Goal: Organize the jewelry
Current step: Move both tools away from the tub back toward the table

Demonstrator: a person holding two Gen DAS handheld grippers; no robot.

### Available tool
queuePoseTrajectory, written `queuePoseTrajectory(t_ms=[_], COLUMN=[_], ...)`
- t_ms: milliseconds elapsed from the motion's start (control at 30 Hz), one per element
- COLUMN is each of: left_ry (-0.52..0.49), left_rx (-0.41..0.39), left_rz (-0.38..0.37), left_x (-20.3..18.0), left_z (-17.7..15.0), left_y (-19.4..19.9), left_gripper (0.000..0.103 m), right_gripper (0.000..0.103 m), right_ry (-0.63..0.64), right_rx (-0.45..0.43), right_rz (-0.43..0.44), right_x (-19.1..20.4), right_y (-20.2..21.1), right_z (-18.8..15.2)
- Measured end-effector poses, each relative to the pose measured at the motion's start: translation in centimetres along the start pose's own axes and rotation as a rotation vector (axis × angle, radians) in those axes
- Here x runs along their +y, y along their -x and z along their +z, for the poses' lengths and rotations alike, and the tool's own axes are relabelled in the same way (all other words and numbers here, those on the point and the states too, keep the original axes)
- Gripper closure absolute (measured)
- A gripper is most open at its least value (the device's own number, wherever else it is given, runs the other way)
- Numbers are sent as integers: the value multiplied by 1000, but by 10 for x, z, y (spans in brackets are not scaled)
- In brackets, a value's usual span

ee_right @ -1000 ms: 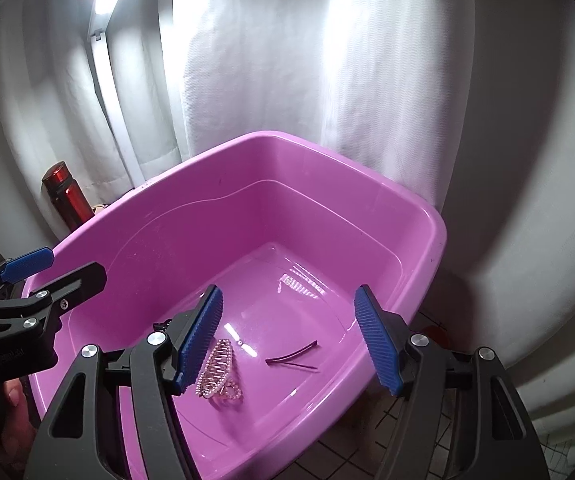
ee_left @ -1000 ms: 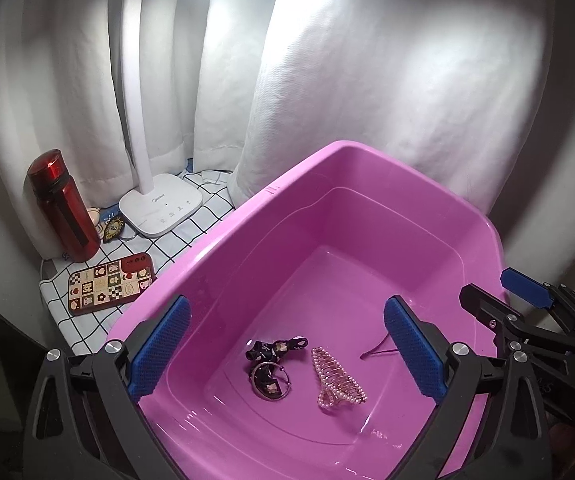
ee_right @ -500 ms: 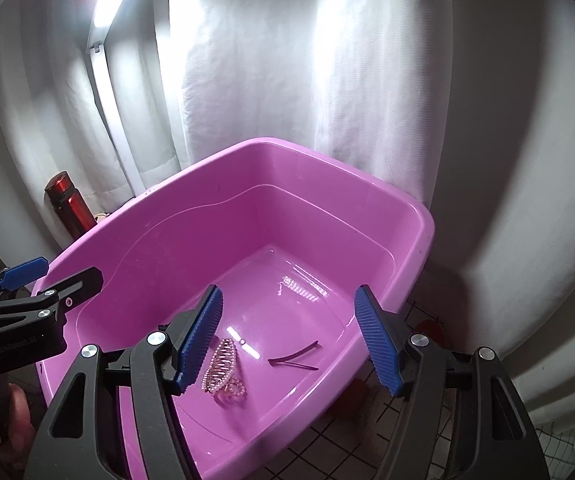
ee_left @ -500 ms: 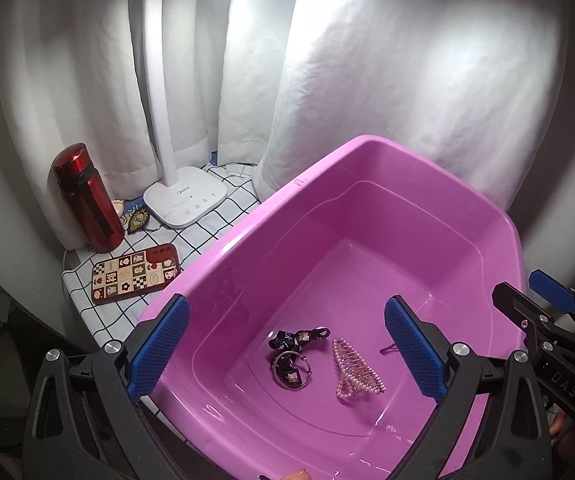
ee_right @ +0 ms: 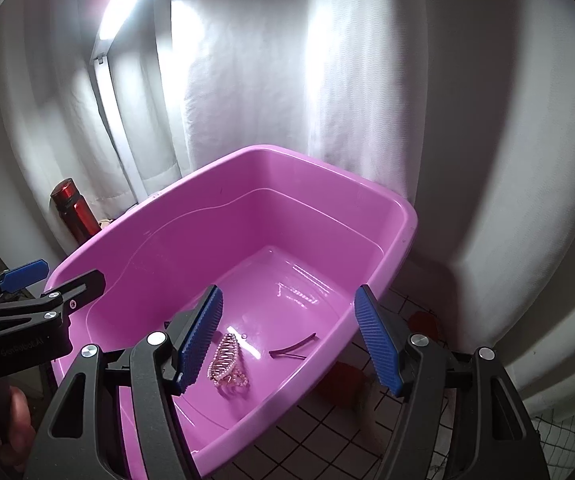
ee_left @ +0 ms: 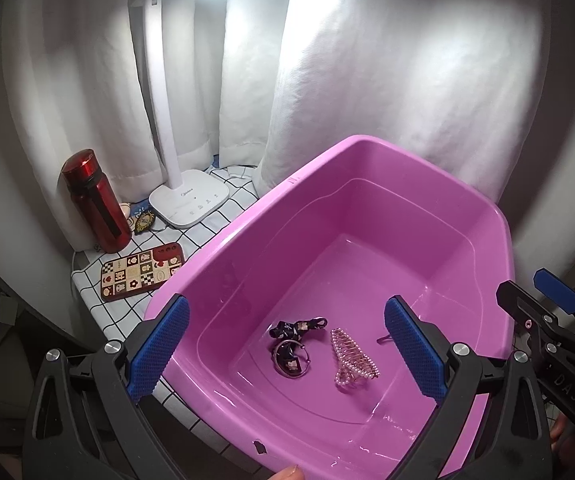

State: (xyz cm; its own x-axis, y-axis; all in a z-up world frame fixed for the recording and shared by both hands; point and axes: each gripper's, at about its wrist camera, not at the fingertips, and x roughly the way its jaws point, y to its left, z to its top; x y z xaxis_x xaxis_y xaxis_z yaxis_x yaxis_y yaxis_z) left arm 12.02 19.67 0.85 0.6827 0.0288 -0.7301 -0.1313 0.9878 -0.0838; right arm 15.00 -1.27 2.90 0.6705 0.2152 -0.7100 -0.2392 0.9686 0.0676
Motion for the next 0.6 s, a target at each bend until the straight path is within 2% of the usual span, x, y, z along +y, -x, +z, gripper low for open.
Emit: queuePoseTrajectory(t_ms=[333, 600], left_ry=[-38, -91], left_rx=[-14, 4], left_rz=[-22, -88], left_x=[-19, -52], left_z=[-12, -29], left_y=[22, 37], left_gripper=[7, 7], right_gripper=[37, 37], right_ry=[-36, -98], right_rx=[-21, -22], right_rz=[-15, -62], right_x=[-14, -50], right_y=[27, 59], right_z=[-20, -56])
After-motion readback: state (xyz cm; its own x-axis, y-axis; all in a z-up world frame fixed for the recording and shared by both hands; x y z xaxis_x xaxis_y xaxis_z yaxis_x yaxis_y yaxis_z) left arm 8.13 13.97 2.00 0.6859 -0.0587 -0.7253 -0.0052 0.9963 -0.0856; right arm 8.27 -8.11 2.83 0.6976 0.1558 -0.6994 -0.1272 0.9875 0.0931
